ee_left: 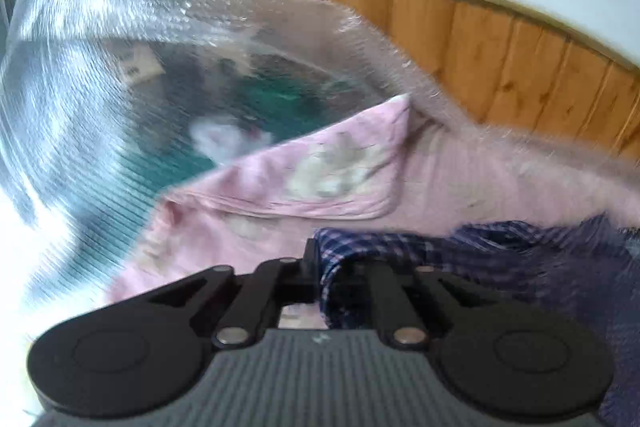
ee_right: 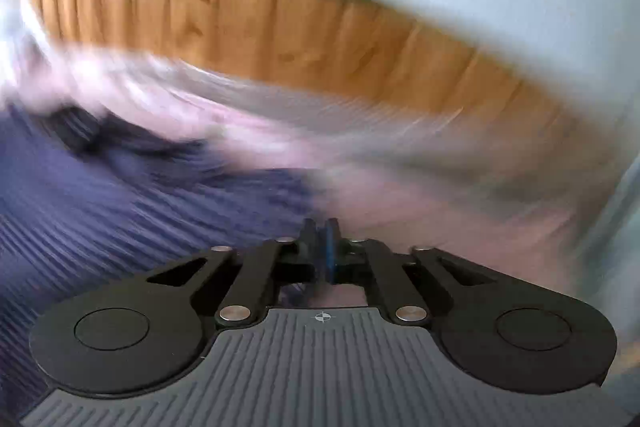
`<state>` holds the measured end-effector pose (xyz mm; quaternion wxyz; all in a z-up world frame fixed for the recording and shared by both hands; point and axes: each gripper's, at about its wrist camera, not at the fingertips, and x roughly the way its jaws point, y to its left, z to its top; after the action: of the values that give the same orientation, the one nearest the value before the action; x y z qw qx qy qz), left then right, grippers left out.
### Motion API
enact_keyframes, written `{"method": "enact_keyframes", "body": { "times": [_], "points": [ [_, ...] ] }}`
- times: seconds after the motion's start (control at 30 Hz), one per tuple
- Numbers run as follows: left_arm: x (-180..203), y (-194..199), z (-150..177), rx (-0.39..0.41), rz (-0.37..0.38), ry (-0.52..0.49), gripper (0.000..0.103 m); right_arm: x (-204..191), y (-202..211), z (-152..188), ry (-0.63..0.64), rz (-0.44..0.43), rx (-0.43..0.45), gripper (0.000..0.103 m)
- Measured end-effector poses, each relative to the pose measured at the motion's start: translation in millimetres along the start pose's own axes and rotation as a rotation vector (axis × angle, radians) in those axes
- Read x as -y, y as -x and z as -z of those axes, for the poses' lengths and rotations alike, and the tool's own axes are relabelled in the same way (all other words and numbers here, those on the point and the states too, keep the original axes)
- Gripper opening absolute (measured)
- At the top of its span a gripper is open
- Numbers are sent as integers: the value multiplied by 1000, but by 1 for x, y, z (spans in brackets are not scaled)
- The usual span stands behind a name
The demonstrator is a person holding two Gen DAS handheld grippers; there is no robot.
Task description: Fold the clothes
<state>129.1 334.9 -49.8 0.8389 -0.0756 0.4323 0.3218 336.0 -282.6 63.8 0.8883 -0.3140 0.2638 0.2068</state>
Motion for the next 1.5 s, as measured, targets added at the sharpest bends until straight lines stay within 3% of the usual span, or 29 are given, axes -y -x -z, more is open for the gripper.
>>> {"method": "enact_keyframes", "body": {
  "times": [0.03, 0.07, 0.13, 0.17, 0.23, 0.3, 0.37, 0.43, 0.57, 0.63, 0.67, 0.7, 0.77, 0.87, 0.93, 1.03, 1.13, 1.17, 1.2, 1.23, 1.27, 1.37, 1.5],
  "points": [
    [-3, -9, 0, -48, -46, -65, 35, 4, 3, 2, 89, 64, 4, 8],
    [-2, -18, 3, -87, -92, -138, 52, 11, -2, 7, 112, 58, -16, 22],
    [10, -30, 16, -124, -179, -294, 54, 30, -23, 21, 71, 10, -114, 28],
    [17, -28, 20, -110, -201, -342, 54, 40, -36, 28, 14, -28, -172, 30],
    [37, -15, 22, -27, -226, -404, 54, 54, -47, 37, -167, -122, -207, 38],
    [61, 2, 20, 79, -242, -450, 54, 56, -57, 48, -377, -238, -185, 80],
    [91, 11, 14, 158, -242, -512, 57, 55, -66, 59, -571, -346, -166, 83],
    [123, 16, 5, 225, -233, -579, 60, 33, -76, 71, -616, -375, -183, 80],
    [185, 23, -13, 339, -231, -699, 69, -32, -83, 78, -357, -320, -142, 81],
    [189, 3, -22, 266, -316, -674, 74, -54, -87, 74, -221, -281, -107, 80],
    [185, -3, -25, 230, -343, -643, 74, -64, -90, 71, -163, -262, -92, 72],
    [173, -2, -25, 210, -340, -589, 72, -68, -93, 67, -142, -248, -82, 50],
    [151, 0, -26, 170, -335, -482, 65, -67, -98, 56, -158, -229, -56, 28],
    [117, 6, -27, 119, -314, -328, 67, -50, -98, 38, -255, -214, 6, 19],
    [99, 21, -24, 132, -257, -268, 67, -38, -96, 25, -313, -193, 48, 11],
    [67, 46, -14, 163, -229, -182, 67, -60, -68, -11, -152, -61, 182, 6],
    [30, 54, -7, 128, -169, -75, 69, -112, -11, -40, 70, -104, 443, 6],
    [20, 55, -4, 106, -152, -54, 69, -130, -2, -39, 123, -132, 480, 12],
    [11, 55, 3, 82, -140, -52, 70, -148, 7, -37, 176, -161, 517, 30],
    [4, 56, 11, 59, -130, -63, 70, -163, 12, -34, 211, -184, 533, 64],
    [-1, 57, 19, 37, -122, -76, 70, -166, 4, -25, 177, -184, 476, 83],
    [-8, 61, 41, 9, -110, -110, 72, -163, -18, 4, 40, -145, 305, 82],
    [-11, 64, 60, -11, -99, -113, 73, -129, -47, 35, -152, -138, 162, 82]
  ]
}}
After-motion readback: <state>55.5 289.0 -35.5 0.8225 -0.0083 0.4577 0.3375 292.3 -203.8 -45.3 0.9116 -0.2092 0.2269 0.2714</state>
